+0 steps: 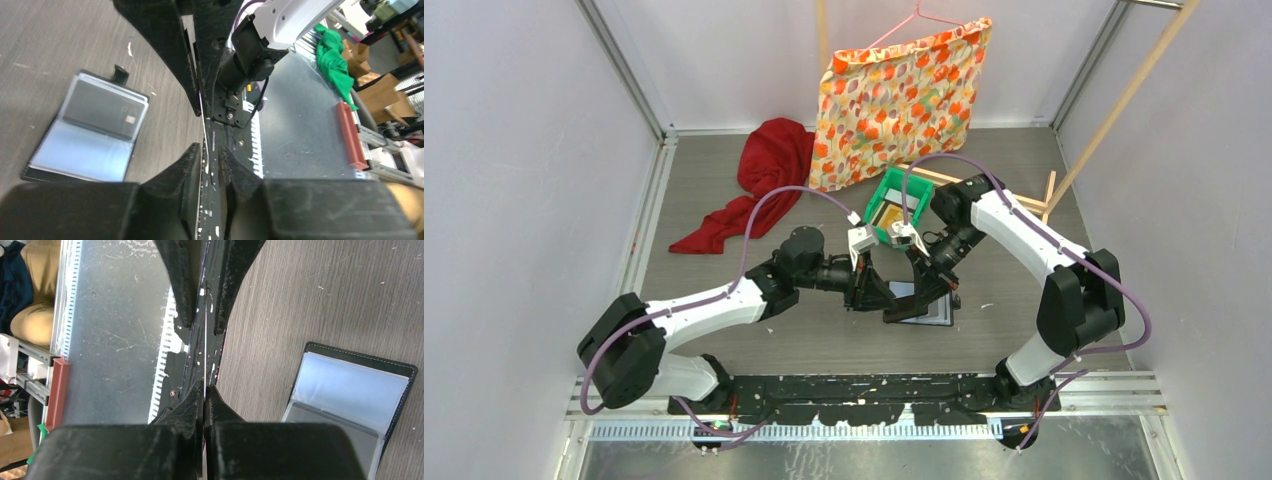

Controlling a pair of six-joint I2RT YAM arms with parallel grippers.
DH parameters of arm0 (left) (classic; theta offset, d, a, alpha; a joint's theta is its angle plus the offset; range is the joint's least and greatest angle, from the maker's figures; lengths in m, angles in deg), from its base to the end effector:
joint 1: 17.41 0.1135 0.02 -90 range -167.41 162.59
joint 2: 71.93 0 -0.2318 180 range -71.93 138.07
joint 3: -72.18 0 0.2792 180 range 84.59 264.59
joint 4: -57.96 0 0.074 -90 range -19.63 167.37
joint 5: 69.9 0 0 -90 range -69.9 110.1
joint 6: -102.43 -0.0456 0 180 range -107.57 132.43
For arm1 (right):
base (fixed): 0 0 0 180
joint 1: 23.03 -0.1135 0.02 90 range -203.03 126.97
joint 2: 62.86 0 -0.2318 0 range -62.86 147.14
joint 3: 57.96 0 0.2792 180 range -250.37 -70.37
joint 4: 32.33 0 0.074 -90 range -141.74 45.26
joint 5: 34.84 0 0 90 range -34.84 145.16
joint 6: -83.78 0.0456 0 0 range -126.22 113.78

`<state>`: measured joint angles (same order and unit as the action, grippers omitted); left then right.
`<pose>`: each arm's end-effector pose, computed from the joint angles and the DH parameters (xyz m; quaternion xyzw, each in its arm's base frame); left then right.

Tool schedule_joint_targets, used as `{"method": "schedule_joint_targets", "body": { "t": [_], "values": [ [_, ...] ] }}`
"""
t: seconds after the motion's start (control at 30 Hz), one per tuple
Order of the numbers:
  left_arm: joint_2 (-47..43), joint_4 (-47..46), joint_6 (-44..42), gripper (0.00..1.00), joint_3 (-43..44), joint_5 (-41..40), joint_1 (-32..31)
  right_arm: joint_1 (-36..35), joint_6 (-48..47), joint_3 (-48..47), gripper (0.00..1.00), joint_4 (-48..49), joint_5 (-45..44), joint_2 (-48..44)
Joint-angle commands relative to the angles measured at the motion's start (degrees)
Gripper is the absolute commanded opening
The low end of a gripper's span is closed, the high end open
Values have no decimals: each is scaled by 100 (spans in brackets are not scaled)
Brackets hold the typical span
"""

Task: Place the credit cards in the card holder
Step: Insert the credit card into the card holder.

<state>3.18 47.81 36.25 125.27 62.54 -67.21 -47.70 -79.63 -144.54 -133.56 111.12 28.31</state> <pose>0.1860 -0.2678 0.2107 0.3850 0.6540 -0.5770 0.3020 0.2350 0.1495 0.2272 -0.6182 0.6222 0.4734 0.0810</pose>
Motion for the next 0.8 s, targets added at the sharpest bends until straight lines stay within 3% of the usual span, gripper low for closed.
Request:
{"method": "schedule_joint_targets", "body": {
  "t": [0.0, 0.13, 0.2, 0.27, 0.3, 0.4, 0.43, 0.6, 0.7, 0.77],
  "values": [
    [221, -169, 156, 15, 120, 375, 23, -38, 2, -158, 1, -449, 55, -14],
    [335, 51, 211, 10, 194, 594, 23, -31, 19, -160, 2, -444, 59, -58],
    [325, 100, 199, 1, 179, 590, 23, -35, 37, -141, 9, -422, 55, -84],
    [279, 84, 303, 0, 90, 378, 23, -32, 144, -118, 31, -359, 36, -125],
    [239, 19, 407, 0, 2, 255, 23, 8, 277, -116, 47, -284, 0, -168],
    [50, -869, 1100, 0, -649, -269, 23, 503, 761, -94, 67, 55, 74, -451],
    [-14, -1338, 1385, 0, -957, -493, 23, 760, 984, -48, 69, 229, 168, -568],
    [130, -3615, 2754, 0, -2289, -1580, -72, 1612, 3843, 969, 69, 2742, -336, -1273],
    [638, -4262, 3369, 0, -2563, -2113, -191, 1664, 4282, 1251, 62, 3245, -653, -1219],
    [1145, -4737, 3801, 0, -2570, -2344, -212, 1647, 4377, 1237, 49, 3251, -723, -938]
  ]
}}
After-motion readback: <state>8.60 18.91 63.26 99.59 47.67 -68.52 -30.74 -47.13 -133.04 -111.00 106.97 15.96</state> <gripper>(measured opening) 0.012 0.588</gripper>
